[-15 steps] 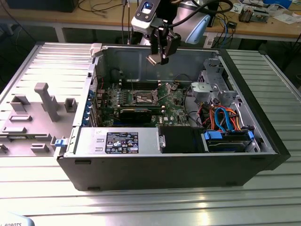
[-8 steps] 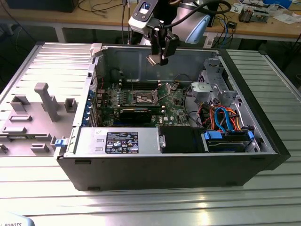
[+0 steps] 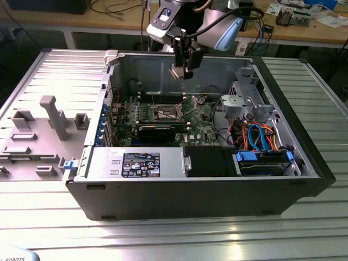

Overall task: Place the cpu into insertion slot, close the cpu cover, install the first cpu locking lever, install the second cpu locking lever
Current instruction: 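Place the cpu into insertion slot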

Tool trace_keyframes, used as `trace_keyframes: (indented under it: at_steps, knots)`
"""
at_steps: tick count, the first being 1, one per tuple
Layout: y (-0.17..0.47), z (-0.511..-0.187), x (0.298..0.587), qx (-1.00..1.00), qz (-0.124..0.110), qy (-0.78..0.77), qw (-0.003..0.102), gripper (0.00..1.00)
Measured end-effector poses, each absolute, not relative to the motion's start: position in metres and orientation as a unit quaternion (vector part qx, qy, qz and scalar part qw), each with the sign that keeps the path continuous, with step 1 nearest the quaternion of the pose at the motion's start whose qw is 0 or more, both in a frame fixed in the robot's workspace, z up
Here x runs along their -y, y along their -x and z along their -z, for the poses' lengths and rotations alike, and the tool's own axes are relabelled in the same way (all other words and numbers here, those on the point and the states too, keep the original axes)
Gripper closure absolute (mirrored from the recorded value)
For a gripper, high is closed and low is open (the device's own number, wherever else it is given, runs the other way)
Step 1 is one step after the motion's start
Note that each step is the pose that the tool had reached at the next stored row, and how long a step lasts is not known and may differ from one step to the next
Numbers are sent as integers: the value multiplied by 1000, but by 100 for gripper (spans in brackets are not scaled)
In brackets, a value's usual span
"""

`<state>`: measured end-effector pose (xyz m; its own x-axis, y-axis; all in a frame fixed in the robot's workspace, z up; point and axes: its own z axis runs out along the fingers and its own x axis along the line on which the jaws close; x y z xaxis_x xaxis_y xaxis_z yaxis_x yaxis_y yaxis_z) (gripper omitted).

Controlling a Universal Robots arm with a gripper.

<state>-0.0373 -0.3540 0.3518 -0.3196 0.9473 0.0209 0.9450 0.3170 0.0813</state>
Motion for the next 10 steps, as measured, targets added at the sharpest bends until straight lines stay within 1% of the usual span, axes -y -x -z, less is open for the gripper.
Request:
trace_keyframes:
  at_steps: [5,10]
  knots:
    - [37,-346,354,-779,-35,-625,13,46]
    - [37,-346,354,-777,-35,-628,13,46]
